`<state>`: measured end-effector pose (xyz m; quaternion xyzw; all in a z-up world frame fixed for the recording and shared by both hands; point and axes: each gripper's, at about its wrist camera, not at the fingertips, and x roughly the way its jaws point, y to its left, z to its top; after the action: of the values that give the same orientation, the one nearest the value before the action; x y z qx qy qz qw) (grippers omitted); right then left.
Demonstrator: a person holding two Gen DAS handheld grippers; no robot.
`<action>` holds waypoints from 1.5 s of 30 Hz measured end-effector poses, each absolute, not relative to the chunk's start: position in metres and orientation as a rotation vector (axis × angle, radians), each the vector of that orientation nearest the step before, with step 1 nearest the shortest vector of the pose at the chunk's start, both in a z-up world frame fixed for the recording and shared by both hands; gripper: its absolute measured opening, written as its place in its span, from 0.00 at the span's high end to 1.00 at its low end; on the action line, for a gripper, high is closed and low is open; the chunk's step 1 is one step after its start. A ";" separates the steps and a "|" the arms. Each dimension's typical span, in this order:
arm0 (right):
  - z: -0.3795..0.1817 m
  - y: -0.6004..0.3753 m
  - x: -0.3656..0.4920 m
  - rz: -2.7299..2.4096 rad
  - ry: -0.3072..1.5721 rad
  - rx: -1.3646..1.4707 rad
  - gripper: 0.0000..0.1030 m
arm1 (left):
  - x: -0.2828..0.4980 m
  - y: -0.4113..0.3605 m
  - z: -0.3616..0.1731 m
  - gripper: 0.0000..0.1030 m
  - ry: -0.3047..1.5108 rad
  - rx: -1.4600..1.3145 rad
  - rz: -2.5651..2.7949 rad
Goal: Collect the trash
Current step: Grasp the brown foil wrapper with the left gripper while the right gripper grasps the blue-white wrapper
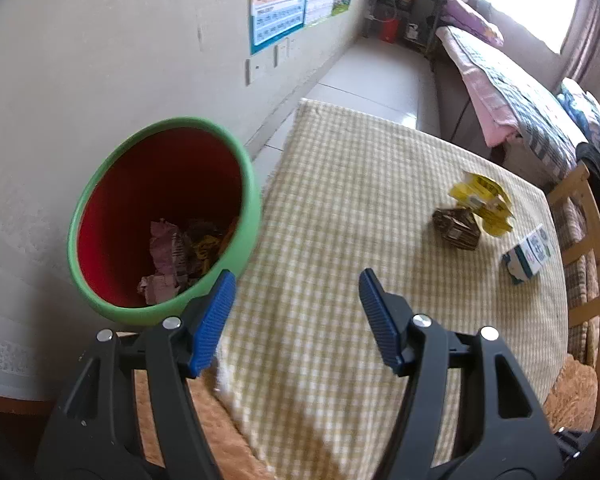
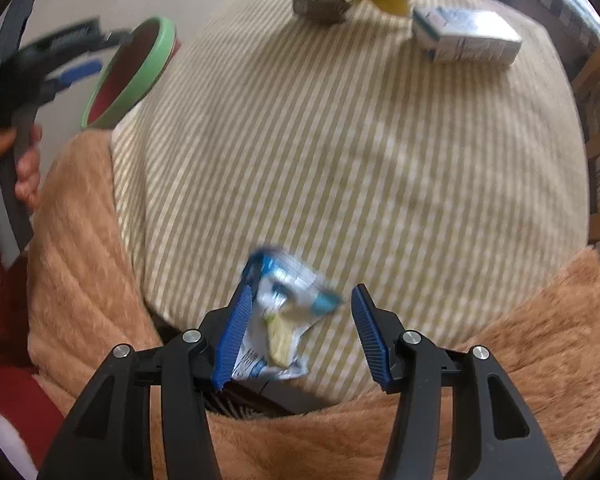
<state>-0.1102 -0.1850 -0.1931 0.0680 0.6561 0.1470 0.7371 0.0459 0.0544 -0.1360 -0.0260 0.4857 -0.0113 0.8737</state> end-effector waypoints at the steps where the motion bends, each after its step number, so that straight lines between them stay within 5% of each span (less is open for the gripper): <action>1: -0.196 -0.182 -0.111 0.332 1.449 0.150 0.51 | 0.046 0.050 -0.136 0.41 1.015 -0.046 -0.028; 6: -0.215 -0.166 -0.108 0.385 1.512 0.075 0.53 | 0.046 0.036 -0.135 0.41 1.020 -0.018 -0.045; 7: -0.220 -0.164 -0.108 0.399 1.535 0.080 0.69 | 0.046 0.034 -0.134 0.41 1.019 -0.011 -0.050; 10: -0.220 -0.166 -0.107 0.424 1.520 0.118 0.87 | 0.046 0.026 -0.133 0.41 1.017 0.008 -0.064; 21: -0.193 -0.188 -0.034 0.242 1.159 0.116 0.87 | 0.085 -0.048 -0.150 0.41 1.055 0.101 -0.216; 45: -0.201 -0.214 -0.055 0.127 1.120 0.331 0.85 | 0.169 -0.132 -0.216 0.40 1.254 0.128 -0.237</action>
<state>-0.0546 -0.2141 -0.2013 0.1562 0.5285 0.0600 0.8323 0.1687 -0.1321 -0.2157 0.0596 0.5848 -0.1103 0.8014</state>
